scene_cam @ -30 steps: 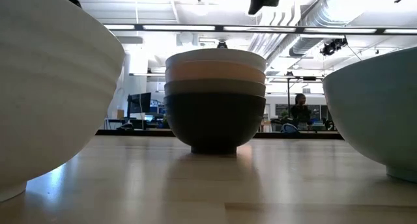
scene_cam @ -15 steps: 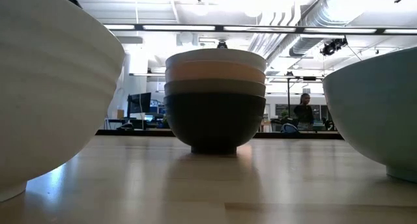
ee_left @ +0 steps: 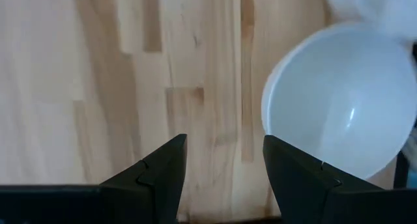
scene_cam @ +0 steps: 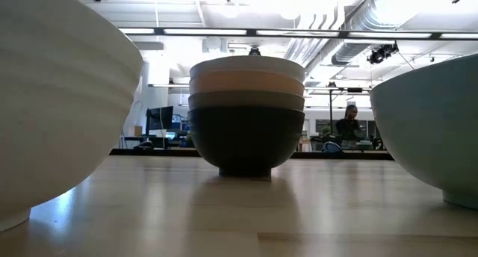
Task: Nest bowls inside each other
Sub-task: Stack the left white bowl on the white bowl
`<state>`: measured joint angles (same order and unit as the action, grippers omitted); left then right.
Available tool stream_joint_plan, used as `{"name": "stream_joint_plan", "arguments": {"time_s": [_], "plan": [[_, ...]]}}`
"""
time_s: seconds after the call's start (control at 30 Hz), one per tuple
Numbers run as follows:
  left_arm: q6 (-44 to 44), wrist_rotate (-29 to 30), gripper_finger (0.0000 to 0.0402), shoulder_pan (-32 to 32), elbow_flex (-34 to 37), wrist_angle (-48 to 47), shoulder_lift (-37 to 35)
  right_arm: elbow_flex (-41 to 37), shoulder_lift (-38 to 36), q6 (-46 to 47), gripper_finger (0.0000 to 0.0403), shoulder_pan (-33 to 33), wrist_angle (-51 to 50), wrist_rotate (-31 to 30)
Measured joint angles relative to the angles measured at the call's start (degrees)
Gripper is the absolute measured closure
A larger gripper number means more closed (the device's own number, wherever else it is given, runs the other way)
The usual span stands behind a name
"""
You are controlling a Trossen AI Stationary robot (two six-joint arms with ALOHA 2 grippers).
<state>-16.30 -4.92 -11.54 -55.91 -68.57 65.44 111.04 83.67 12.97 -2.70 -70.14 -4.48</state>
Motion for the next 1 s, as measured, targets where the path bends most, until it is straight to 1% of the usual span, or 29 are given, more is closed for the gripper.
{"name": "stream_joint_plan", "arguments": {"time_s": [0.13,0.23,0.33,0.5,0.73,1.0], "plan": [[-0.56,-1.75,0.0210,-2.42,3.02,2.34,2.62,0.00,-3.02,0.48,0.0217,0.00,0.30,-2.06],[-1.70,-3.22,0.0210,-3.98,4.68,6.11,4.13,0.00,-5.13,0.50,0.0217,0.00,0.97,-3.44],[-3.27,-3.44,0.0210,-5.46,5.67,10.25,5.10,0.00,-7.16,0.48,0.0217,0.00,1.41,-4.77],[-6.01,-3.68,0.0210,-7.02,7.44,14.56,5.72,0.00,-9.95,0.46,0.0217,0.00,1.77,-7.11],[-7.84,-3.38,0.0210,-8.09,8.31,16.74,6.18,0.00,-12.91,0.02,0.0217,0.00,2.19,-10.06],[-7.69,-3.08,0.0210,-8.03,8.30,18.51,9.78,0.00,-14.04,-0.39,0.0217,0.00,2.29,-11.50]]}}
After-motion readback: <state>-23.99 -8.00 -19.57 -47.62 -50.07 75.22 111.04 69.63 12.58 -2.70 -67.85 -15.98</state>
